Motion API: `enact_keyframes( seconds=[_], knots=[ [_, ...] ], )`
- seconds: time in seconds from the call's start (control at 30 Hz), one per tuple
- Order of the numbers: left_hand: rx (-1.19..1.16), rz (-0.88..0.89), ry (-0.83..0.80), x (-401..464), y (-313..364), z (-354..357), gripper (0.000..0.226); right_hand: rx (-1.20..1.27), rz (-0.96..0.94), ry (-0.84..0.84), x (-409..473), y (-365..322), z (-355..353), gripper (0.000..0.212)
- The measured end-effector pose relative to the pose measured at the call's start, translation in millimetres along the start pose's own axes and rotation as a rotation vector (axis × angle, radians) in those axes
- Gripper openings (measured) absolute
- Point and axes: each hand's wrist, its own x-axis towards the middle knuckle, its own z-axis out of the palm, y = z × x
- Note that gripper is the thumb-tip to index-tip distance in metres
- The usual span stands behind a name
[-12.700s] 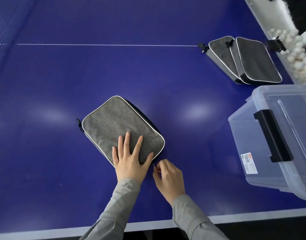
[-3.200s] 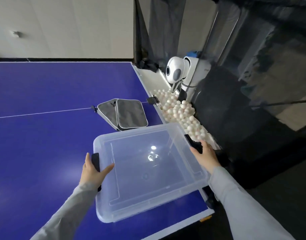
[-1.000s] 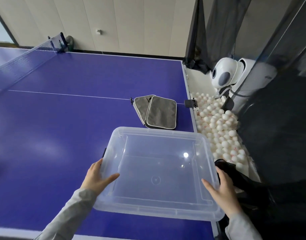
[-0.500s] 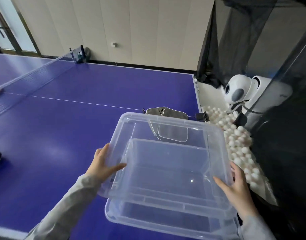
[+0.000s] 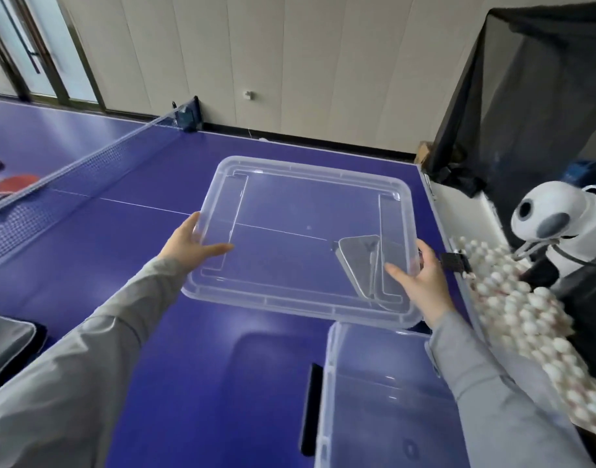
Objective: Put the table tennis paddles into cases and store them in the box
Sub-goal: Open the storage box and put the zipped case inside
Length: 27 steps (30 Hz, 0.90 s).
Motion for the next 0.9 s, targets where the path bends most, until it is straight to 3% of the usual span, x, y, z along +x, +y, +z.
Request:
enact_keyframes(
  seconds=[0.2, 0.33, 0.4, 0.5, 0.63, 0.77, 0.9],
  knots=[
    [0.133, 0.000, -0.038, 112.6, -46.0, -59.9, 0.082, 0.062, 0.088, -0.014, 46.8, -45.3, 114.4, 0.075],
    [0.140, -0.099, -0.035, 175.5, -82.5, -58.6, 0.096, 0.045, 0.162, 0.053, 72.3, -41.0, 175.8, 0.042],
    [0.128, -0.137, -0.044, 195.7, -101.9, -49.0, 0.086, 0.045, 0.197, 0.057, 81.4, -31.5, 197.2, 0.036],
    [0.160, -0.155, -0.089, 219.5, -137.3, -32.0, 0.068, 0.022, 0.259, 0.037, 93.2, -5.7, 227.7, 0.046],
    [0.194, -0.212, -0.157, 236.2, -186.9, -7.5, 0.080, -0.045, 0.310, 0.014, 98.4, 31.9, 261.4, 0.044],
    [0.222, -0.237, -0.158, 241.8, -228.0, 14.4, 0.086, -0.147, 0.365, -0.044, 99.8, 66.2, 287.7, 0.064],
    [0.270, -0.233, -0.149, 250.7, -252.6, 29.7, 0.087, -0.255, 0.389, -0.041, 100.5, 84.2, 304.4, 0.065]
  ],
)
